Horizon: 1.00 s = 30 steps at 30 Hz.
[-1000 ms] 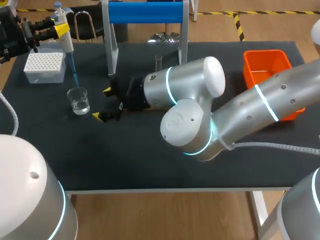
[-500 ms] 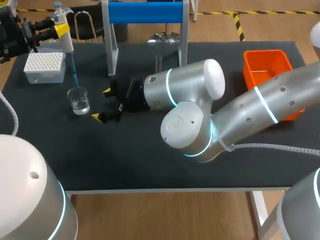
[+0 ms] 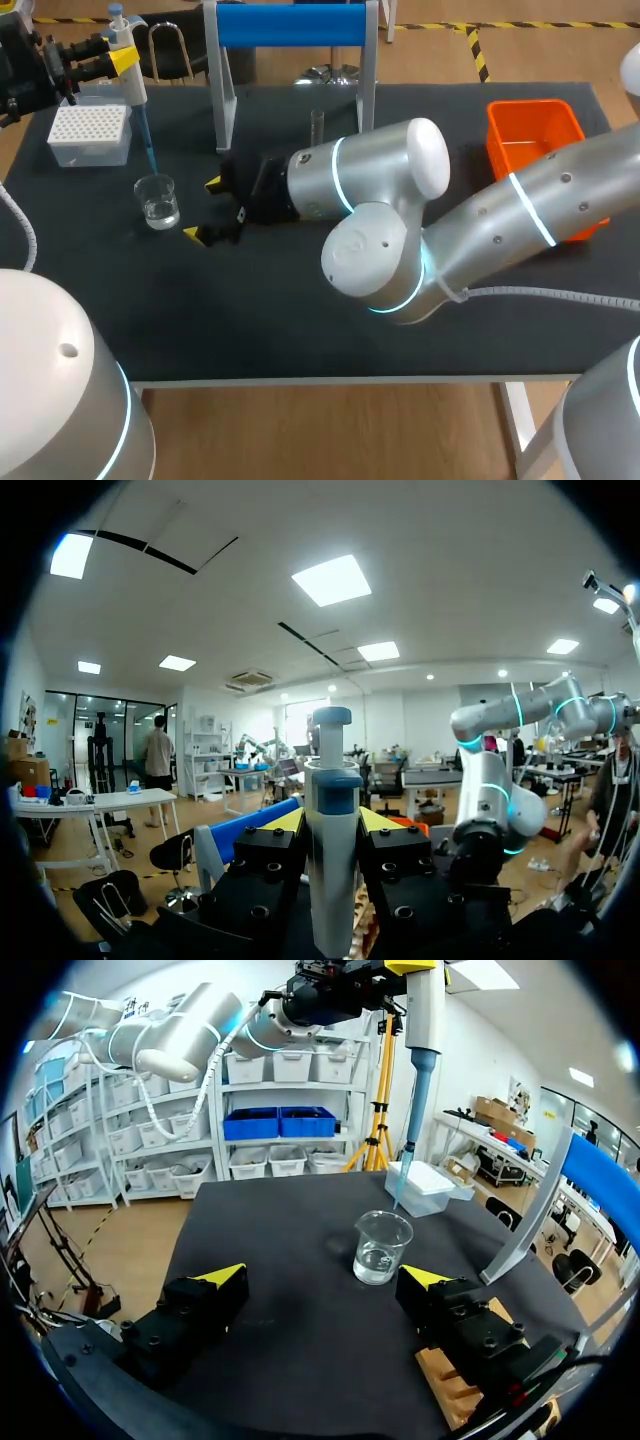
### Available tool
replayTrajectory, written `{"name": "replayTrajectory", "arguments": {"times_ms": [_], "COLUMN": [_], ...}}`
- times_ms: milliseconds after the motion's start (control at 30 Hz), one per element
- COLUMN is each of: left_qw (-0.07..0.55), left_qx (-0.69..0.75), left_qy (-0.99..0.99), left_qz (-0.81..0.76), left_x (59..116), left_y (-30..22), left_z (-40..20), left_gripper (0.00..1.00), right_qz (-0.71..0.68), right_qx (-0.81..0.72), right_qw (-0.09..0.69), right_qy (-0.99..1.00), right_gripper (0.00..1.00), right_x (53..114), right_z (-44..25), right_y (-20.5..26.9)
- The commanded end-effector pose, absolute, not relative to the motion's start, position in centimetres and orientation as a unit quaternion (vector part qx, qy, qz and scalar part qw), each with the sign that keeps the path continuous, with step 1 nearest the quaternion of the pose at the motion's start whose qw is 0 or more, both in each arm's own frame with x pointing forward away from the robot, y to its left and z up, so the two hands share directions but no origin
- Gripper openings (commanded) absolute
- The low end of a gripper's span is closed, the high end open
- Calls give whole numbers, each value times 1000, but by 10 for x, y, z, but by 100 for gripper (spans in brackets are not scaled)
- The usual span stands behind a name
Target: Invert the test tube, pick up the pipette, mount the tip to pipette, aspirate from beaker and dispense into the tube, eject the tip, return the pipette, and cap with the stopper.
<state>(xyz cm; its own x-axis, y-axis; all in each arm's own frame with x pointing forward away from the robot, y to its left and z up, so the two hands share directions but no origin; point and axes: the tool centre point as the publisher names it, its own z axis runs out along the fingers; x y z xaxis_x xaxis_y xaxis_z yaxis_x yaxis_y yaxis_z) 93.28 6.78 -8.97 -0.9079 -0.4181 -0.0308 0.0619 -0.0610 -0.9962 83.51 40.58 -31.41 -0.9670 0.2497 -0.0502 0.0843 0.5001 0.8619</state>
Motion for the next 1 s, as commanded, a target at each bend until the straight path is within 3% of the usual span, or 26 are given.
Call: {"name": "replayTrajectory", "arguments": {"times_ms": [33, 1000], "left_qw": [168, 175], "left_qx": [-133, -135], "left_qy": [664, 647], "left_qz": [-717, -730], "left_x": [932, 934], "left_y": [68, 83], "left_z": [-90, -138], "left_gripper": [0, 0], "right_qz": [492, 492], "right_qx": [96, 96], "right_qw": [83, 83], "right_qy": [862, 862], "right_gripper": [100, 100], "right_x": [835, 835], "right_z": [-314, -314], "right_y": [404, 404]}}
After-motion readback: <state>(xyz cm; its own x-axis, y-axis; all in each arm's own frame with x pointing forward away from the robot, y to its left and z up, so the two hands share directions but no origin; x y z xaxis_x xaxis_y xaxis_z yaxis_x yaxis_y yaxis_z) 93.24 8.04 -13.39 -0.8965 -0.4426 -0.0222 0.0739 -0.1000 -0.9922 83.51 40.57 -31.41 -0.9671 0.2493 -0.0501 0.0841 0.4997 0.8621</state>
